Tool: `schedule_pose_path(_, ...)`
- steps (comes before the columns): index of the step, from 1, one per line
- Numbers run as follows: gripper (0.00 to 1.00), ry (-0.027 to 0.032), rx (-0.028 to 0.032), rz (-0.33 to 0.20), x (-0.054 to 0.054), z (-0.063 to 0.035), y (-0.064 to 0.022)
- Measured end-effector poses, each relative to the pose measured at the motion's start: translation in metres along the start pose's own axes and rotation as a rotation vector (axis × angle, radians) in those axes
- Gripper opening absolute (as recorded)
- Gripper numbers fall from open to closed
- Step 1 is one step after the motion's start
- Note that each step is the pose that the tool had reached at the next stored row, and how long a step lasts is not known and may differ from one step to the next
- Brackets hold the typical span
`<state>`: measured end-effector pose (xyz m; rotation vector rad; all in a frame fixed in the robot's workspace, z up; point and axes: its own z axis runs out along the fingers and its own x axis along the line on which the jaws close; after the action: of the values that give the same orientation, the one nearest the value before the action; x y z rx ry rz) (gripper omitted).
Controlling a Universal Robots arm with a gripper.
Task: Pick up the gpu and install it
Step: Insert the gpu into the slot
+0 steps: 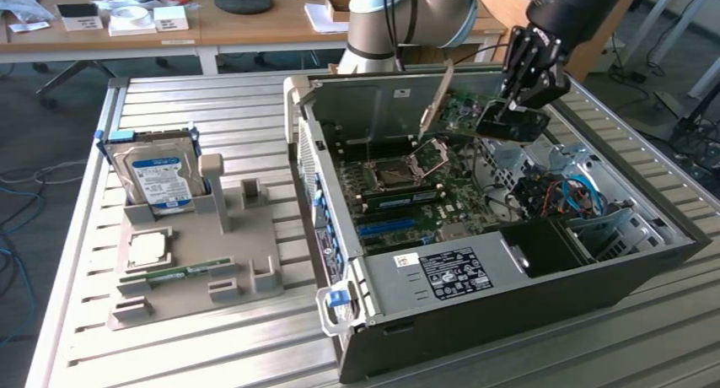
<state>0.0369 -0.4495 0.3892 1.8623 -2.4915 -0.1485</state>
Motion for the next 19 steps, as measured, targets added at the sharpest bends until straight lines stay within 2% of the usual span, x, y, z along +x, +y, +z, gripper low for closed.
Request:
schedule_pose_path(5,0.27,-0.0004,0.0118,-0.036,0.0001,0.0042,-0.0002)
schedule_pose_path(12,0.27,-0.0002,0.0141,-0.047,0.0002,0.0045,0.0007)
schedule_pose_path(14,0.27,-0.0033,0.0265,-0.05,0.0004,0.0046,0.0017)
schedule_pose_path(17,0.27,-0.0052,0.0352,-0.061,0.0005,0.0051,0.002)
schedule_pose_path(19,0.27,-0.0077,0.0469,-0.07,0.0005,0.0059,0.0021)
